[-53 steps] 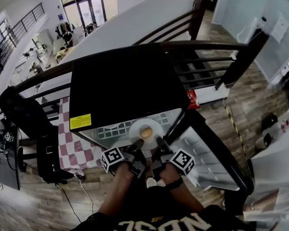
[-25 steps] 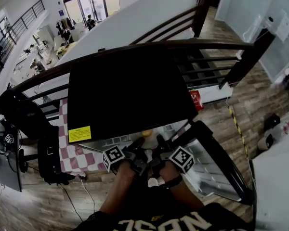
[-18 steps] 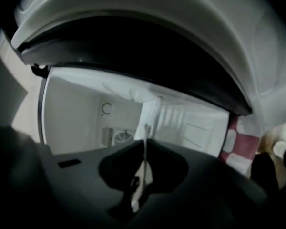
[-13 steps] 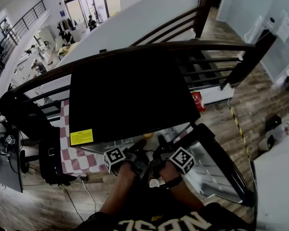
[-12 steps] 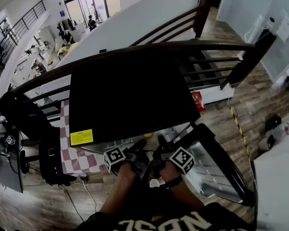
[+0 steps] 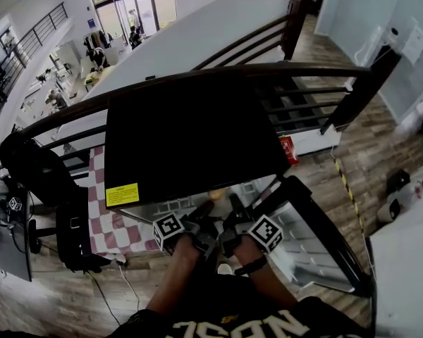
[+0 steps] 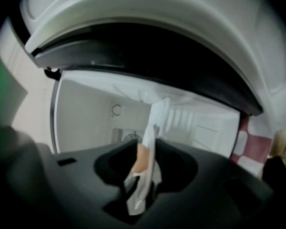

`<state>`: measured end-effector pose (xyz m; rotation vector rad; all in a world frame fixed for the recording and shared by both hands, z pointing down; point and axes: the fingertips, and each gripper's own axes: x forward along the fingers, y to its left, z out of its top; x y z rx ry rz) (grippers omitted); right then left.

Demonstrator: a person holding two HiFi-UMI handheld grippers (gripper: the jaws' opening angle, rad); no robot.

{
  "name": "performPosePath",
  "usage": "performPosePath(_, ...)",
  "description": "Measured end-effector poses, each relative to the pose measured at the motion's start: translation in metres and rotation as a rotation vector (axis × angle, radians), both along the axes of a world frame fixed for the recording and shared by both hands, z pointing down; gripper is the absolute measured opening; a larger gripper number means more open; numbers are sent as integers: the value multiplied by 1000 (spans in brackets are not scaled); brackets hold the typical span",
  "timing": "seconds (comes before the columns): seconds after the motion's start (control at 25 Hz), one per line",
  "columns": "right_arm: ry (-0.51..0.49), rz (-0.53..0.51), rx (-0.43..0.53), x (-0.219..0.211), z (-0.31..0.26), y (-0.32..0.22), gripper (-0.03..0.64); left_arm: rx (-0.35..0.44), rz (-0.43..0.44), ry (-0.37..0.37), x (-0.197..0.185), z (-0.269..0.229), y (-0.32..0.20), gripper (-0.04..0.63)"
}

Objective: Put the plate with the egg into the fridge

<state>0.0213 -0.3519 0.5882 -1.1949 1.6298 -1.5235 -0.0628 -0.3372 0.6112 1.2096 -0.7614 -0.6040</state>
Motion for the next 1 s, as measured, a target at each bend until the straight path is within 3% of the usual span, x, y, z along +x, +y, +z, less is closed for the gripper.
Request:
performPosePath(0.08, 15, -20, 36, -3, -6, 2, 162, 18, -2, 15, -1, -4, 2, 135)
performPosePath(0.2, 23, -43, 42, -7, -7, 8, 187, 12, -16, 43, -3, -7, 10, 181)
performPosePath(0.64, 9, -64, 0, 1, 3, 53, 187, 49, -33, 15, -1, -9, 48, 189)
performPosePath(0.8, -6, -88, 26, 2, 3, 66, 187, 66, -29, 29, 7, -18, 61, 189)
performPosePath(1.0, -45, -129, 24, -1, 8, 83, 187, 40, -31, 42, 16, -10, 76, 189)
